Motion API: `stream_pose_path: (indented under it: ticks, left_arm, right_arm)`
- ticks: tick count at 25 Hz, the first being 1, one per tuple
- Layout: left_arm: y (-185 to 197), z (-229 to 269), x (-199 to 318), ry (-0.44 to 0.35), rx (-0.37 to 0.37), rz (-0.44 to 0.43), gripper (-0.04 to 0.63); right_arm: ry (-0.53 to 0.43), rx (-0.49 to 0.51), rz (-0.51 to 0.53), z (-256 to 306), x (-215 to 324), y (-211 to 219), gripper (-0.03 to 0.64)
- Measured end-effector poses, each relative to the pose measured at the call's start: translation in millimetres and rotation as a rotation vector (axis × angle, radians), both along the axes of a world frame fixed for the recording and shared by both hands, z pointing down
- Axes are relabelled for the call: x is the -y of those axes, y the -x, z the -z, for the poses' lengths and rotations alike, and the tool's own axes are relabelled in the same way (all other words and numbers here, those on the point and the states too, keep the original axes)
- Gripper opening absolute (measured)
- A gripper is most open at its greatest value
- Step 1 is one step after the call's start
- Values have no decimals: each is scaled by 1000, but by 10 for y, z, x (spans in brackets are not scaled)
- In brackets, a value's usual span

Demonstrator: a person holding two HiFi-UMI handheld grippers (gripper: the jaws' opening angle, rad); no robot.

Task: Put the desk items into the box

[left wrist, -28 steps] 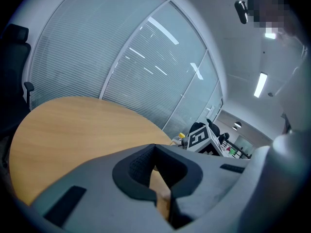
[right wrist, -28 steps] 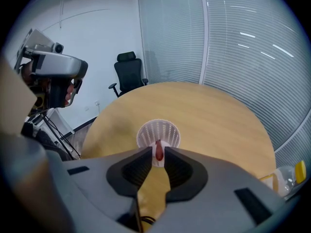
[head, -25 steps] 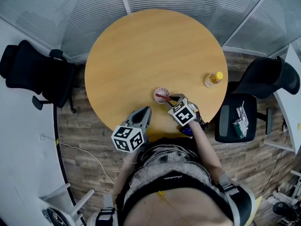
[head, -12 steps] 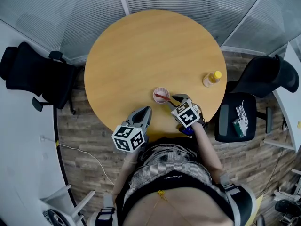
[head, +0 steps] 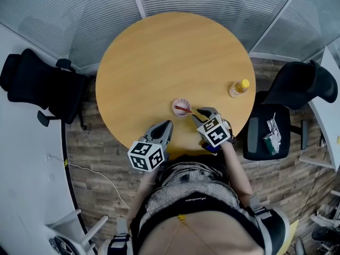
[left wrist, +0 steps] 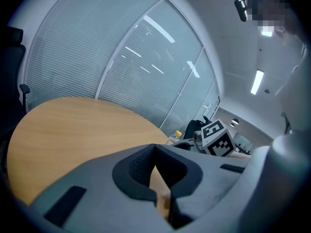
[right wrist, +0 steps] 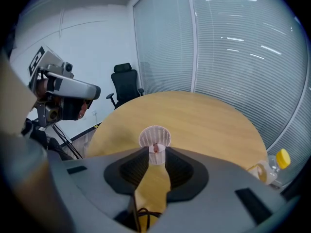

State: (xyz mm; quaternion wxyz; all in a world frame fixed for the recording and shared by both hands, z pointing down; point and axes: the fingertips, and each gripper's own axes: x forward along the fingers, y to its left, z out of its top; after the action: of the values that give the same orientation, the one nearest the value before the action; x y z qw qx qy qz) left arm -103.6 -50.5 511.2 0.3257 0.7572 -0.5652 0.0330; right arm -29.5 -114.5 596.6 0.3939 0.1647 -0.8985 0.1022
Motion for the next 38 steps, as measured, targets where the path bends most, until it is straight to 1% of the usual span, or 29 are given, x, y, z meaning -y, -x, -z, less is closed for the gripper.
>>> stream_pose_path:
  ticks: [5,9,14,16,19,22,28,30,34,38]
  left_arm:
    - [-58,12,-10,0,0,-14,-2]
    - [-134,13,-12,-3,1,-23,-3]
    - [-259,13,-30,-4,-1,-44,-3]
    - [-295,26,-37,-11,-2,-51,-3]
    - [-342,53,-46,-25,-5,-65,-3]
    - [-383,91,-41,-41,-7,-85,-3]
    - [-481,237,23,-93,5,-122,-3]
    - [-490,323,34,-119,23,-132,-3]
    - [-529,487,41,-171,99,-166,-3]
    - [-598,635,17,-210,114,-181,-3]
  right_arm:
    - [-13,44,3,197,-88,-41,103]
    - [-19,72,17,291,-173,-58,73]
    - [-20,68,49,333,-317,-91,47]
    - [-17,85,56,364,-361,-82,37]
    - [-23,140,70,464,-417,-47,31]
    - [-39,215,82,615,-452,4,29]
    - [-94,358,52,924,-421,14,29]
    - [-103,399,40,1027,-422,11,29]
    - [-129,449,30,1254,-427,18,29]
    - [-152,505,32,1512,-452,0,29]
